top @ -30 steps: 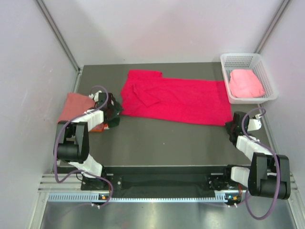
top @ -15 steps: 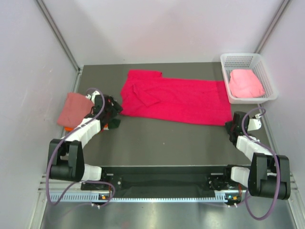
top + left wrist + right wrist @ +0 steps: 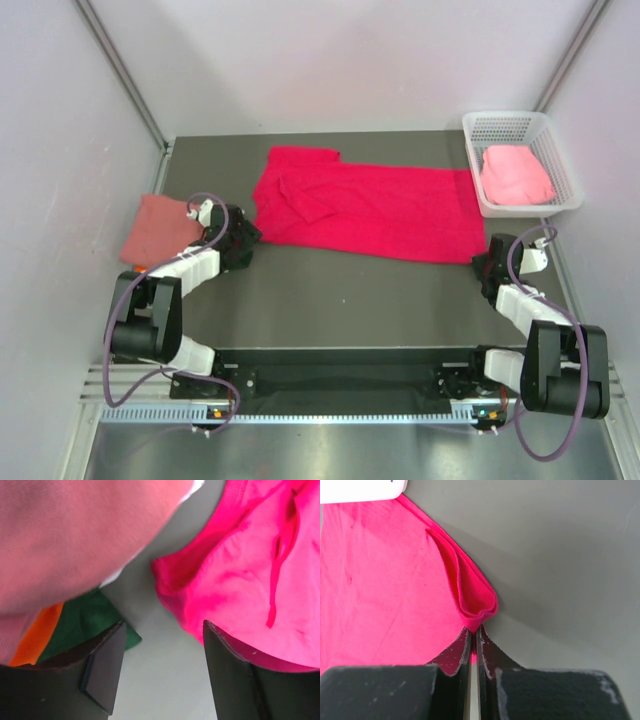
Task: Fold and stack the t-shirts
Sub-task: Fold the tshirt
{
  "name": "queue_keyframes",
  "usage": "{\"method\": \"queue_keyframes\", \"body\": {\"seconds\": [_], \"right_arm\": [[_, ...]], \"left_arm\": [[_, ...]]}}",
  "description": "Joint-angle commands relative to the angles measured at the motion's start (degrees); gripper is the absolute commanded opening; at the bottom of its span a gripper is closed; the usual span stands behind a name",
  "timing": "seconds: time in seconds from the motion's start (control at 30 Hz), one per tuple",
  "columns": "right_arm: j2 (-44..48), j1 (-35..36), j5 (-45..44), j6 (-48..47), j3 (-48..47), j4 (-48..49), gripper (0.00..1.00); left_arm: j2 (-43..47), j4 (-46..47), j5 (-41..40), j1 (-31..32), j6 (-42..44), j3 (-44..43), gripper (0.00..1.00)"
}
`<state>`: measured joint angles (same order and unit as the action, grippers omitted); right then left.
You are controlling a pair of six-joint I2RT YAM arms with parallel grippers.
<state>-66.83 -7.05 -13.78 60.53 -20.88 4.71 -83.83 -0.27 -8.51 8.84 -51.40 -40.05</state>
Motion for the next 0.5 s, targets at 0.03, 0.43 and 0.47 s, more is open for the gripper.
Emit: {"method": "queue_keyframes", "body": {"seconds": [0.03, 0.43, 0.47], "right_arm": [[0.1, -0.6, 0.0, -0.4, 0.4, 2.7, 0.00], [0.8, -0.6, -0.3, -0.8, 0.4, 2.6, 0.00], [0.7, -0.6, -0.3, -0.7, 0.4, 2.2, 0.00]], "left_arm": [[-3.9, 5.6, -3.3, 0.4, -1.0, -2.5, 0.65], [-6.8, 4.8, -7.5, 0.3, -2.7, -4.6, 0.00], [-6.7, 3.9, -7.9, 0.3, -2.7, -4.9, 0.00]]}}
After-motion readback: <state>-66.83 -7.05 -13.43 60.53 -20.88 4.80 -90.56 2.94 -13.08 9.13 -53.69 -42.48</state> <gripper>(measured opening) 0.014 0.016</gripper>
